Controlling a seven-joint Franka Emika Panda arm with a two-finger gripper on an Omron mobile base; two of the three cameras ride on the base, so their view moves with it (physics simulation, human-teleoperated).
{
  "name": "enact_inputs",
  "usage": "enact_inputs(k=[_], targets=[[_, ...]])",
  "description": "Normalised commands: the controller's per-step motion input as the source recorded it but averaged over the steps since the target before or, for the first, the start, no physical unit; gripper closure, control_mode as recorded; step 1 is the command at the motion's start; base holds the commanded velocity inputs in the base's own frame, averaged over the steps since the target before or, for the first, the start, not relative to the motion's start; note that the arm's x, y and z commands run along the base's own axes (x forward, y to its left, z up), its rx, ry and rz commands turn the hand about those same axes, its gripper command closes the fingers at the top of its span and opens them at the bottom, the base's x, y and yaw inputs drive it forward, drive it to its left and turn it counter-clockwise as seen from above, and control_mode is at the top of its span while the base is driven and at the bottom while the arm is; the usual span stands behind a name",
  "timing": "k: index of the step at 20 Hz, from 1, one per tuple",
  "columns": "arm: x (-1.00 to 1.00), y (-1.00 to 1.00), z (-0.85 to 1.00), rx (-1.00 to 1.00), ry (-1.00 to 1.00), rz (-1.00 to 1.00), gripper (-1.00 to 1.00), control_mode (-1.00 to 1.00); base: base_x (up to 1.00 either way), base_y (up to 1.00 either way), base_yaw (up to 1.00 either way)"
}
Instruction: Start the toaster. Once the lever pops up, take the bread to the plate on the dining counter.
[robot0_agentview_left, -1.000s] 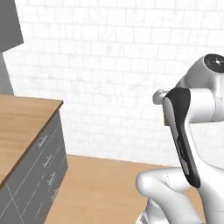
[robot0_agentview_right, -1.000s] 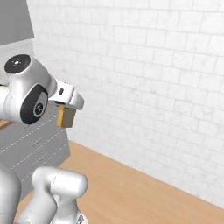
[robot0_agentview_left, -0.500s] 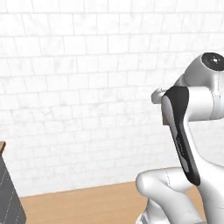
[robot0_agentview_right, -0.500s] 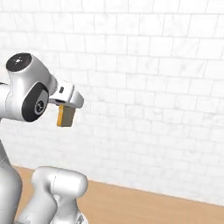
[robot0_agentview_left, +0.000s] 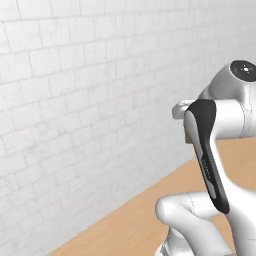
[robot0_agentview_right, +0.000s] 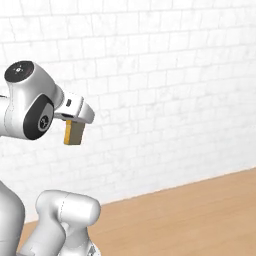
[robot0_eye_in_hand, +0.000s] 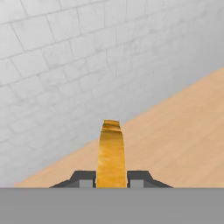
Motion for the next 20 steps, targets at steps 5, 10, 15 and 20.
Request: enact_inputs(k=[5, 10, 15, 20], targets=[[0.00, 0.00, 0.00, 0.00, 0.00, 0.00, 1.00, 1.00, 0.33, 0.00, -0.77], [0.00, 0.00, 0.00, 0.00, 0.00, 0.00, 1.00, 1.00, 0.71, 0.07, -0.66], [0.00, 0.00, 0.00, 0.00, 0.00, 0.00, 1.00, 1.00, 0.97, 0.15, -0.53], [0.00, 0.00, 0.00, 0.00, 0.00, 0.00, 1.00, 1.00, 1.00, 0.12, -0.45]])
